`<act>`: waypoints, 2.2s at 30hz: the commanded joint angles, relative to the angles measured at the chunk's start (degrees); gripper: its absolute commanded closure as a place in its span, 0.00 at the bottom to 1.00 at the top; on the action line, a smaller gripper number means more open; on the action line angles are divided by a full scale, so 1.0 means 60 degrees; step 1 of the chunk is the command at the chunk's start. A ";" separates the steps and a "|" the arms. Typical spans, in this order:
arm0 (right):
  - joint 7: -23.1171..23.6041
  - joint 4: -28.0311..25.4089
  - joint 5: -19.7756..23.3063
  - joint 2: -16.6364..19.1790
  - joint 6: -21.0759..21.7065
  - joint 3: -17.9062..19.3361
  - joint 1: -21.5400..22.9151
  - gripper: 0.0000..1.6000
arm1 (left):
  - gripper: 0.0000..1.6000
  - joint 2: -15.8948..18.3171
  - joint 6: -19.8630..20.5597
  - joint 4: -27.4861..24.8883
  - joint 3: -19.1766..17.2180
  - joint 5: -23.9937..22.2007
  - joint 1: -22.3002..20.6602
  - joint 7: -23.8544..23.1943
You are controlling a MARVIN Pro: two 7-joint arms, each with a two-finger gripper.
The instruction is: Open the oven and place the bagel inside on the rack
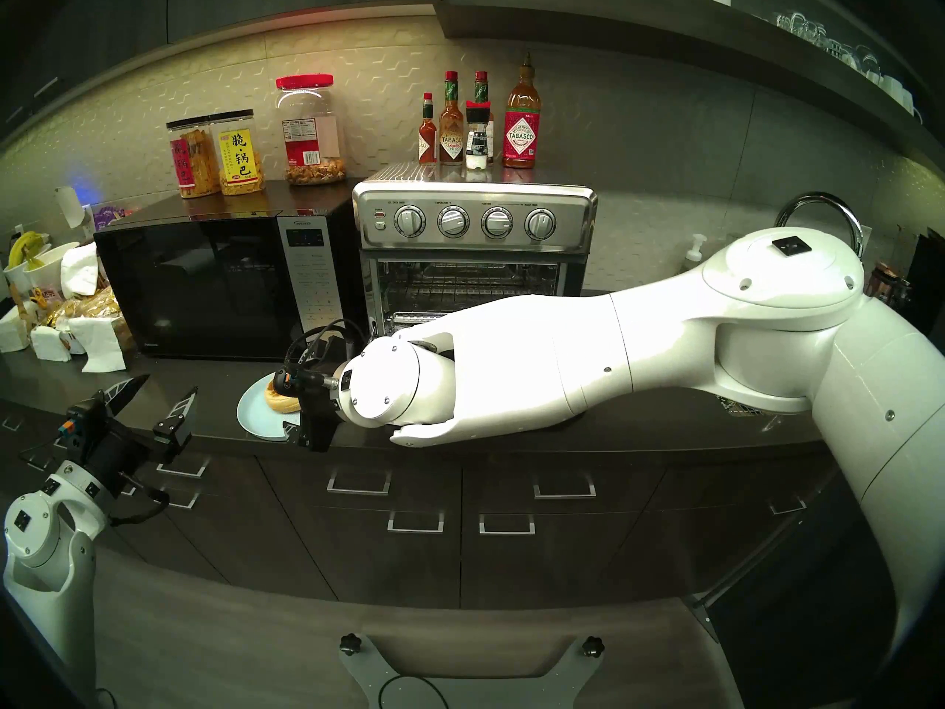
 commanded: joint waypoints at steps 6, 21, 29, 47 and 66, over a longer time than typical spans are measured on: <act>-0.0590 -0.0110 -0.0232 0.0095 -0.0256 0.0164 -0.0061 0.00 | 0.00 0.0005 -0.0005 -0.0216 -0.0084 0.0024 0.0022 0.0015; -0.0605 -0.0121 -0.0269 0.0109 -0.0244 0.0186 -0.0086 0.00 | 0.00 0.0004 -0.0005 -0.0216 -0.0084 0.0025 0.0022 0.0015; 0.0081 0.0565 0.0075 -0.0710 0.0832 0.0264 0.0332 0.00 | 0.00 0.0009 -0.0016 -0.0200 -0.0079 0.0020 0.0012 0.0006; 0.1417 0.2694 0.1275 -0.2565 0.3151 0.0957 0.0382 0.00 | 0.00 0.0009 -0.0017 -0.0198 -0.0078 0.0020 0.0011 0.0004; 0.2871 0.5772 0.1656 -0.4331 0.4033 0.0916 0.0024 0.00 | 0.00 0.0007 -0.0014 -0.0203 -0.0080 0.0022 0.0013 0.0006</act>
